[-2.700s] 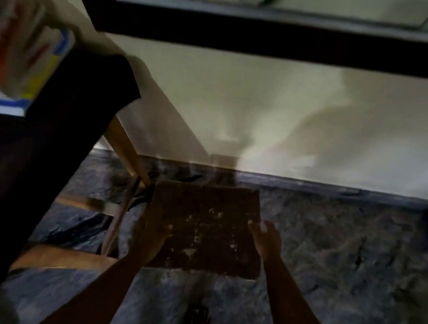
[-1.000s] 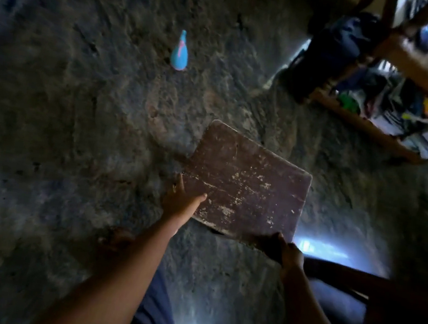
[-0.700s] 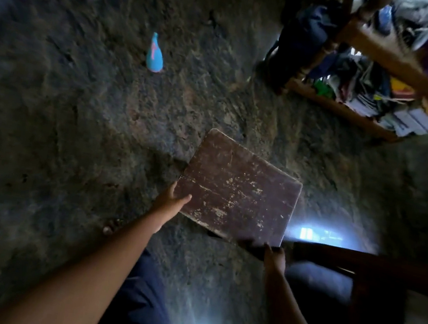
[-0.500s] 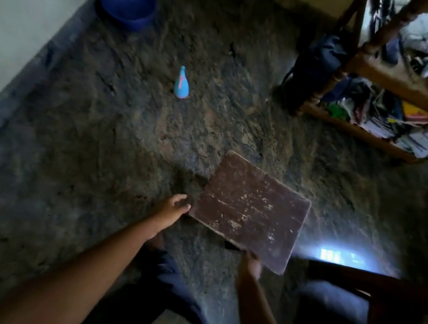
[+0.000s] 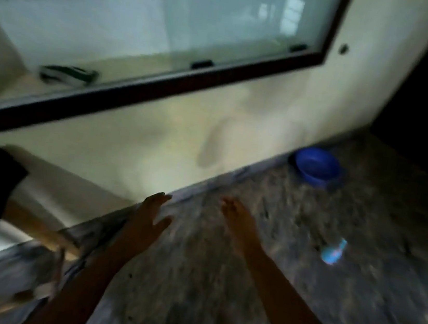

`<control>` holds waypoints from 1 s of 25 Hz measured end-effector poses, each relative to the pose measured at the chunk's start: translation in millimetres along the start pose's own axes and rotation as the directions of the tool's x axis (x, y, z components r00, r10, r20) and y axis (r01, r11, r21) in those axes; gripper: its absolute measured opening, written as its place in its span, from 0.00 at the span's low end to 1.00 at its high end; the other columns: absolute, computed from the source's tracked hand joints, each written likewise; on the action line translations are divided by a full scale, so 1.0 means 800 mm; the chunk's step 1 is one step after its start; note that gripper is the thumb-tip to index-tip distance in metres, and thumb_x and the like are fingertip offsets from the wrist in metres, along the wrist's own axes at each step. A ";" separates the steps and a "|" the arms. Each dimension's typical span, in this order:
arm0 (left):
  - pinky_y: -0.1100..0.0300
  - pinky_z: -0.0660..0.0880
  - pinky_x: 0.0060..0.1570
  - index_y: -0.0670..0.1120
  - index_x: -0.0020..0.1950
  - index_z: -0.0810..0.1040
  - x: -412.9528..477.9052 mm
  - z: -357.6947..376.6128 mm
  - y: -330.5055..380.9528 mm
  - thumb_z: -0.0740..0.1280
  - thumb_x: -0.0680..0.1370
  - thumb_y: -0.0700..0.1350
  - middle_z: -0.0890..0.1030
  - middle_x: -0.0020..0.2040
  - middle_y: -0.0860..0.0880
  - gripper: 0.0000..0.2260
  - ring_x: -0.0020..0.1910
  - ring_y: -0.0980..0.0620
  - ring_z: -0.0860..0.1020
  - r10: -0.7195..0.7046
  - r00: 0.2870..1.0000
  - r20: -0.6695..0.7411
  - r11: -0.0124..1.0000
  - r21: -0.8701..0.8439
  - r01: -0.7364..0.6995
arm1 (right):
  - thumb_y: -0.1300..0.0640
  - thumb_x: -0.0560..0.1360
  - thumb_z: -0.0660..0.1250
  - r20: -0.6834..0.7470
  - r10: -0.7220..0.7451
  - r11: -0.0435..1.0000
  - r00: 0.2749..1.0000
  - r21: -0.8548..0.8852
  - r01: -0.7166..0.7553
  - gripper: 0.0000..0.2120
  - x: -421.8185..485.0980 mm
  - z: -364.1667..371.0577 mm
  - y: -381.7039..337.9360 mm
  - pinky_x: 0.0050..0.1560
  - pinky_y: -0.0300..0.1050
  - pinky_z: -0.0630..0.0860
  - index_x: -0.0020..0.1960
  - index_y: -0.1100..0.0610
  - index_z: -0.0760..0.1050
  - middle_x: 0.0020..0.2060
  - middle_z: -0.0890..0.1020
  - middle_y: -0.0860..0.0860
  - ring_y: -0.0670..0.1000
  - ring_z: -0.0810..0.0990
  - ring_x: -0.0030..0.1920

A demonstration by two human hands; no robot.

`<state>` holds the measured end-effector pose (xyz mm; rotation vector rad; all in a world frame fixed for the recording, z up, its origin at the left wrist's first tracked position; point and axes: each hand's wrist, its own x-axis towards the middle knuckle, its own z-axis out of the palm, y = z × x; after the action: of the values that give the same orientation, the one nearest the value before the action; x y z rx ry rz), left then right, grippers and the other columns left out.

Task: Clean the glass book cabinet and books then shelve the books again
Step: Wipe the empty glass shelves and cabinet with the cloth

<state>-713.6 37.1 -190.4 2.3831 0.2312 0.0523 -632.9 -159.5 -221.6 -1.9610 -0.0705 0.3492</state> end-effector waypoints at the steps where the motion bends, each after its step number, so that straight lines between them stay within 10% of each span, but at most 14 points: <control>1: 0.51 0.59 0.69 0.42 0.71 0.66 0.005 -0.030 -0.013 0.62 0.74 0.57 0.65 0.71 0.44 0.29 0.70 0.46 0.64 -0.004 0.998 -0.061 0.999 0.044 0.007 | 0.57 0.79 0.60 0.042 -0.125 0.992 0.991 0.019 0.125 0.13 0.020 0.010 -0.040 0.59 0.34 0.67 0.62 0.58 0.75 0.56 0.79 0.51 0.48 0.75 0.56; 9: 0.39 0.55 0.71 0.47 0.75 0.61 0.139 -0.274 -0.213 0.65 0.78 0.48 0.60 0.75 0.45 0.27 0.75 0.45 0.56 0.049 0.925 -0.376 0.939 0.333 0.086 | 0.60 0.77 0.65 0.131 -0.537 0.843 0.833 0.044 0.537 0.09 0.203 0.267 -0.304 0.46 0.21 0.65 0.56 0.60 0.79 0.52 0.82 0.51 0.44 0.77 0.50; 15: 0.38 0.63 0.65 0.44 0.71 0.67 0.252 -0.416 -0.318 0.52 0.75 0.58 0.69 0.70 0.41 0.29 0.70 0.40 0.66 0.008 0.963 -0.270 0.880 0.459 0.122 | 0.58 0.73 0.69 0.239 -0.716 0.651 0.656 -0.111 0.751 0.17 0.353 0.462 -0.445 0.60 0.47 0.73 0.62 0.59 0.76 0.58 0.79 0.57 0.58 0.78 0.58; 21: 0.38 0.65 0.66 0.44 0.70 0.69 0.335 -0.461 -0.378 0.52 0.76 0.57 0.70 0.69 0.43 0.27 0.69 0.44 0.67 0.067 0.953 -0.296 0.908 0.413 0.065 | 0.44 0.77 0.59 0.653 -0.447 0.242 0.611 -0.570 0.785 0.25 0.462 0.540 -0.458 0.65 0.54 0.63 0.73 0.40 0.57 0.72 0.62 0.53 0.60 0.65 0.67; 25: 0.37 0.69 0.59 0.46 0.68 0.69 0.423 -0.458 -0.368 0.52 0.78 0.58 0.74 0.66 0.41 0.24 0.67 0.48 0.65 0.255 0.947 -0.195 0.869 0.475 -0.136 | 0.42 0.74 0.49 0.464 -0.566 0.404 0.682 -0.565 0.720 0.25 0.524 0.495 -0.451 0.58 0.51 0.71 0.70 0.40 0.65 0.65 0.72 0.52 0.58 0.73 0.60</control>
<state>-463.6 556.2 -131.2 2.8657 0.1254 0.4477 -301.2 427.1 -128.0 -2.4509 -1.2799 -0.0473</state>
